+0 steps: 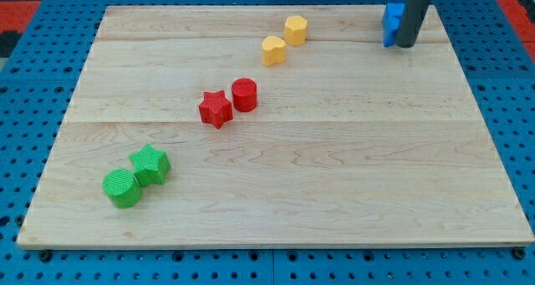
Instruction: Separate the blue cube from the blue triangle
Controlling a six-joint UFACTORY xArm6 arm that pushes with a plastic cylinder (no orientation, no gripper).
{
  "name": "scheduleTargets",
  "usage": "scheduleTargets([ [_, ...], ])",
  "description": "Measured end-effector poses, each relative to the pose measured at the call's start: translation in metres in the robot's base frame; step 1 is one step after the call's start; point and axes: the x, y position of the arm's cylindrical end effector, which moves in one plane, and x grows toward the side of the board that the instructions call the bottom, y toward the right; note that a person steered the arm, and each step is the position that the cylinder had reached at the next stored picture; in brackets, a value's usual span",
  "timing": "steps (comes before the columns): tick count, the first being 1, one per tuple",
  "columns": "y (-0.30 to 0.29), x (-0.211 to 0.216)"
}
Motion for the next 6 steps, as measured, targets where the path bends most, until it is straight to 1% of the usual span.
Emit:
scheduleTargets([
  [2,0.0,0.002],
  [3,0.039,0.011],
  [4,0.06,-0.009],
  [5,0.038,-0.063],
  [6,-0.033,-0.067],
])
